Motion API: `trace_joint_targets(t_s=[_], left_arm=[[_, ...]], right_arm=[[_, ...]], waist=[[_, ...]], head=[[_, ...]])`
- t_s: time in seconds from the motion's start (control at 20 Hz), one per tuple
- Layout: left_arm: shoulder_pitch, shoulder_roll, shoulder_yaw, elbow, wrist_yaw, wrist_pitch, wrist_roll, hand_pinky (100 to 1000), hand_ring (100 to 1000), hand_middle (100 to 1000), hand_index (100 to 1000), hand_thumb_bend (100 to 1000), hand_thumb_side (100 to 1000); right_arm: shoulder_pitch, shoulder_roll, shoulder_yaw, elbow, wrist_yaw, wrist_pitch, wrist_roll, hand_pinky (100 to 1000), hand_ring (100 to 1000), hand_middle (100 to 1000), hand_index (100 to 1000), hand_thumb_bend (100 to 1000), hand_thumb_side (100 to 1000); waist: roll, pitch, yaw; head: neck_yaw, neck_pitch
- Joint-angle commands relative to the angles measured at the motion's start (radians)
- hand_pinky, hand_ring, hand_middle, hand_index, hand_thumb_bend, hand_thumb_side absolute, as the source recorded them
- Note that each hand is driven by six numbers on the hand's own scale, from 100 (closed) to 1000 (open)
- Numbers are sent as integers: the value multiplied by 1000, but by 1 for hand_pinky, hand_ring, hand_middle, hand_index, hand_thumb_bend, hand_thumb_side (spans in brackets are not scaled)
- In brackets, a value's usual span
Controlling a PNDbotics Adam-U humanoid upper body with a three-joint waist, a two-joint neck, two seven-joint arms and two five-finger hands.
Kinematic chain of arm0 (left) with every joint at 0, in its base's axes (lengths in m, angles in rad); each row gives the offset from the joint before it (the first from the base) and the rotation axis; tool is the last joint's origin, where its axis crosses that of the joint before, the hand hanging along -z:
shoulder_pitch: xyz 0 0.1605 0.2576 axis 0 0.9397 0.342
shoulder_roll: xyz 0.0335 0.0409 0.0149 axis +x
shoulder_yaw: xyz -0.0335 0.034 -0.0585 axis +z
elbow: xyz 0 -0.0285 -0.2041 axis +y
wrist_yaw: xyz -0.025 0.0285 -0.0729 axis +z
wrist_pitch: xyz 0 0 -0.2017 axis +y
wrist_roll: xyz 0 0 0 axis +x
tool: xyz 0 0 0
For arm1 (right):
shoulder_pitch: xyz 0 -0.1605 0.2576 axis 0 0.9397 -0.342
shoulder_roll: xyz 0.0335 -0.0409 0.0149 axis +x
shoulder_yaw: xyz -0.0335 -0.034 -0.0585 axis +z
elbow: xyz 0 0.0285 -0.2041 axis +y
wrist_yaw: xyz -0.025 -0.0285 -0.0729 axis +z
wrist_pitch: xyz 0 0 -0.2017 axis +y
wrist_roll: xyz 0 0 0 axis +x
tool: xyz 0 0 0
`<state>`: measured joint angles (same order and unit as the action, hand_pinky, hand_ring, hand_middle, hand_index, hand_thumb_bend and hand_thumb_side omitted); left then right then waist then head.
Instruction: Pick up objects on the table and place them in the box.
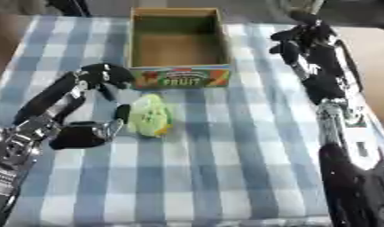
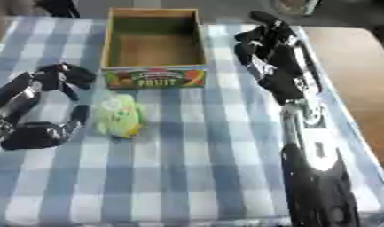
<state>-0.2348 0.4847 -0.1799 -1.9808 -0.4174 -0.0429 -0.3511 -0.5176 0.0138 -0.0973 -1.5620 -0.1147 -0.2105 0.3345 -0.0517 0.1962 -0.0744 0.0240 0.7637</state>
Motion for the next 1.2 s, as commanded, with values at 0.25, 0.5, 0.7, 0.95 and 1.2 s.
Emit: trace_joint_targets(t_s=[0.25,0.5,0.7,0.95,1.2], left_arm=[[15,32,9,-19,-68,19,2,634,762,797,843,100,218],[30,34,3,-19,-108,34,-5,632,756,790,843,100,230],[33,36,-4,-19,-125,41,-12,630,746,783,843,100,236],[34,44,-13,-19,-141,52,-13,629,746,781,842,100,237],[34,46,-16,-19,-148,69,-8,630,762,801,849,100,241]], right_arm=[[-8,-8,1,-22,1,0,2,602,692,498,819,489,268],[-8,-6,2,-24,2,0,2,603,692,498,819,489,269],[-10,-7,1,-23,2,0,2,603,692,498,819,489,268],[-9,-7,2,-23,2,0,3,603,692,498,819,489,269],[-10,-6,2,-23,2,-1,2,603,692,498,819,489,268]], waist=[[5,-18,0],[5,-18,0],[4,-17,-1],[5,-17,-1],[5,-18,-2]], head=[[-4,6],[-5,-1],[-1,-1],[-1,-2],[-3,-3]])
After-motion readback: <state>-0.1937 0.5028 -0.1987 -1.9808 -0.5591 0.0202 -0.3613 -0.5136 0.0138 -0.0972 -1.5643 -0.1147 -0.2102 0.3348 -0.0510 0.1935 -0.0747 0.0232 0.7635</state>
